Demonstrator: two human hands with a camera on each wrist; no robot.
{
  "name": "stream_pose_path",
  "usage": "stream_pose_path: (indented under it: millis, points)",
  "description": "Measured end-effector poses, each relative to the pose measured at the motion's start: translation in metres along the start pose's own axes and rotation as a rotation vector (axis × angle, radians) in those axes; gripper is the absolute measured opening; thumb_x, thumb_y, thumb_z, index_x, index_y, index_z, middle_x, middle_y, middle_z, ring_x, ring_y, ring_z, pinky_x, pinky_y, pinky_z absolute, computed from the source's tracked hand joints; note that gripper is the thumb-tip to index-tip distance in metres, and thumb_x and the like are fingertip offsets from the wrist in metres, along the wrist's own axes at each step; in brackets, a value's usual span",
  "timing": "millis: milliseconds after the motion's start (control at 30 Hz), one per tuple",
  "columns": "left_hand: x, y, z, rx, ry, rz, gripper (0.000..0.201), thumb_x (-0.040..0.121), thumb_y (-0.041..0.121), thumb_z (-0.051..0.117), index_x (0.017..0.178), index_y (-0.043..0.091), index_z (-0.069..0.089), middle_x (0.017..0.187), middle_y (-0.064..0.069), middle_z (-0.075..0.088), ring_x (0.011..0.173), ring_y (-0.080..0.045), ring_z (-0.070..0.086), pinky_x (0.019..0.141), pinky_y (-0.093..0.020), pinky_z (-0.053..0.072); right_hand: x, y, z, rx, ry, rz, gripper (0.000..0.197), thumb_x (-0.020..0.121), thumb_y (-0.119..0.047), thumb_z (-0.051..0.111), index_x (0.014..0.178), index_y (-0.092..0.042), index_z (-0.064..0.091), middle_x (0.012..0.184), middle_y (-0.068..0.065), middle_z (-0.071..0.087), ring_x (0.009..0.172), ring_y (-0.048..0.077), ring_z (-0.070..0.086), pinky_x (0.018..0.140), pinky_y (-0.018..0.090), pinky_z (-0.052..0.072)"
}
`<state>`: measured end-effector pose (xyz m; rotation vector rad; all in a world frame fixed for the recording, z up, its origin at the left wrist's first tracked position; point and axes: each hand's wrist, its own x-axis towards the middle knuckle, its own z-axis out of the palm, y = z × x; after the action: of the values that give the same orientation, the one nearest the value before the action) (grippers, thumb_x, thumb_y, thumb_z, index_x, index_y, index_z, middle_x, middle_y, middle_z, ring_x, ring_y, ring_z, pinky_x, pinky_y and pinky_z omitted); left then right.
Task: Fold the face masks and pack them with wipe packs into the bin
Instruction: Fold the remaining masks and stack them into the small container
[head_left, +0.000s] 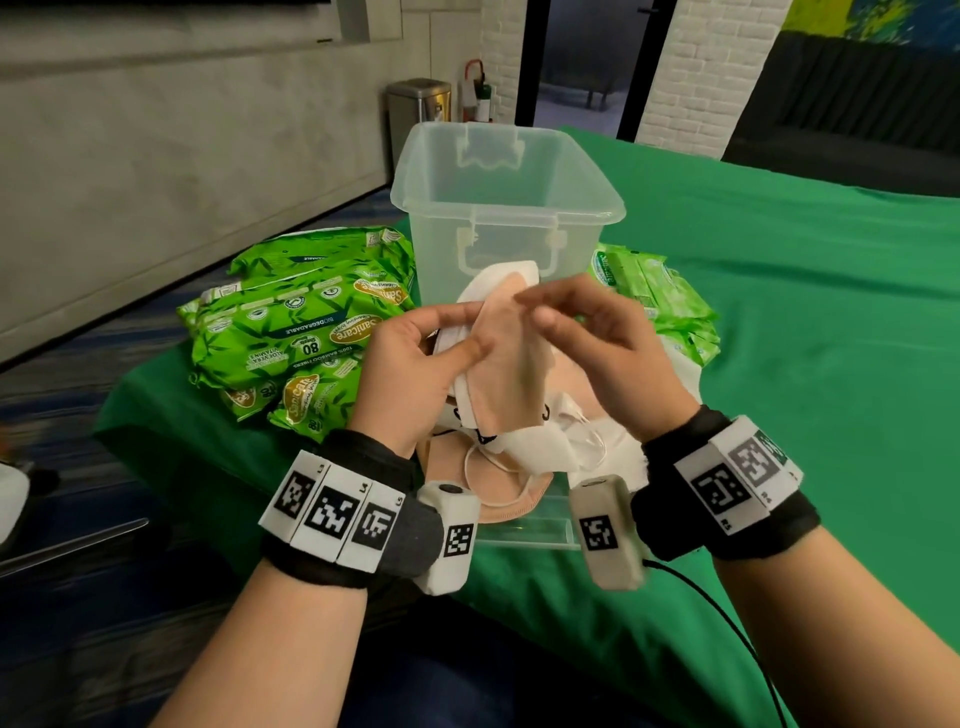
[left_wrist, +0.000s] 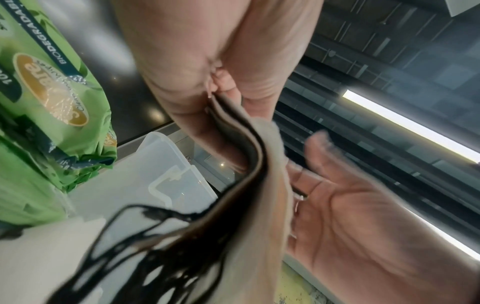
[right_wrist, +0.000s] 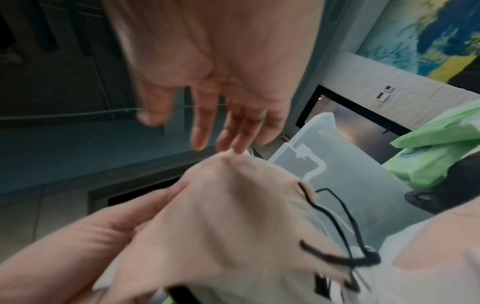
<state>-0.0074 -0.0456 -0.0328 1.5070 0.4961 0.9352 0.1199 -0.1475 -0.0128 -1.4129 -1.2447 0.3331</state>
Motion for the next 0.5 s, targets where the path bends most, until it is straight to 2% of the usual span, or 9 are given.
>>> stream_pose_path:
  millis: [67, 167, 267, 367, 433, 500]
  points:
    - [-0.0016, 0.0015, 0.0007, -0.001, -0.05, 0.023, 0.026, 0.076, -0.001, 0.069, 0.085, 0.023, 0.069, 0.078, 0.01, 0.073, 0.078, -0.007, 0.066, 0.074, -0.025, 0.056, 0.0041, 0.0039, -0.0021, -0.095, 0.117, 0.05, 0.026, 0.072, -0.035, 0.067, 0.097, -0.03, 0.06, 0.095, 0.003, 0.055, 0.078, 0.013, 0.051, 0.07, 0.033, 0.043]
    - [-0.0035, 0.0028, 0.0009, -0.005, -0.109, 0.045, 0.026, 0.076, -0.003, 0.069, 0.084, 0.021, 0.069, 0.074, 0.014, 0.072, 0.076, -0.003, 0.066, 0.07, -0.019, 0.054, 0.0044, 0.0053, -0.002, -0.152, 0.077, 0.117, 0.035, 0.068, -0.033, 0.073, 0.099, -0.028, 0.056, 0.088, 0.001, 0.052, 0.07, 0.01, 0.047, 0.064, 0.025, 0.04]
    - [-0.0041, 0.0027, 0.0006, 0.0, -0.115, 0.069, 0.024, 0.076, -0.002, 0.069, 0.085, 0.019, 0.07, 0.076, 0.013, 0.072, 0.078, -0.003, 0.066, 0.072, -0.018, 0.053, 0.0043, 0.0043, -0.0011, -0.102, 0.102, 0.143, 0.028, 0.07, -0.019, 0.079, 0.079, -0.023, 0.053, 0.072, -0.001, 0.048, 0.065, 0.011, 0.042, 0.059, 0.023, 0.036]
    - [-0.0044, 0.0026, 0.001, -0.012, -0.111, 0.079, 0.022, 0.076, 0.001, 0.07, 0.085, 0.021, 0.07, 0.078, 0.013, 0.073, 0.079, -0.004, 0.067, 0.075, -0.021, 0.054, 0.0034, 0.0045, -0.0018, -0.115, 0.177, 0.162, 0.029, 0.068, -0.017, 0.081, 0.063, -0.017, 0.052, 0.071, 0.002, 0.045, 0.068, 0.013, 0.041, 0.061, 0.022, 0.033]
    - [-0.004, 0.0017, 0.0015, -0.016, -0.095, 0.083, 0.022, 0.076, 0.002, 0.071, 0.084, 0.022, 0.07, 0.077, 0.013, 0.073, 0.078, -0.004, 0.066, 0.074, -0.021, 0.054, 0.0026, 0.002, -0.0026, -0.052, 0.232, 0.184, 0.024, 0.068, -0.014, 0.08, 0.065, -0.007, 0.057, 0.075, 0.006, 0.048, 0.072, 0.013, 0.044, 0.065, 0.023, 0.035]
    - [-0.0034, 0.0001, 0.0023, -0.013, -0.083, 0.088, 0.024, 0.075, 0.001, 0.071, 0.084, 0.023, 0.069, 0.076, 0.014, 0.072, 0.075, -0.004, 0.066, 0.073, -0.021, 0.054, 0.0017, -0.0023, -0.0027, 0.068, 0.234, 0.222, 0.024, 0.07, -0.009, 0.077, 0.076, 0.007, 0.061, 0.075, 0.012, 0.051, 0.069, 0.015, 0.045, 0.062, 0.024, 0.037]
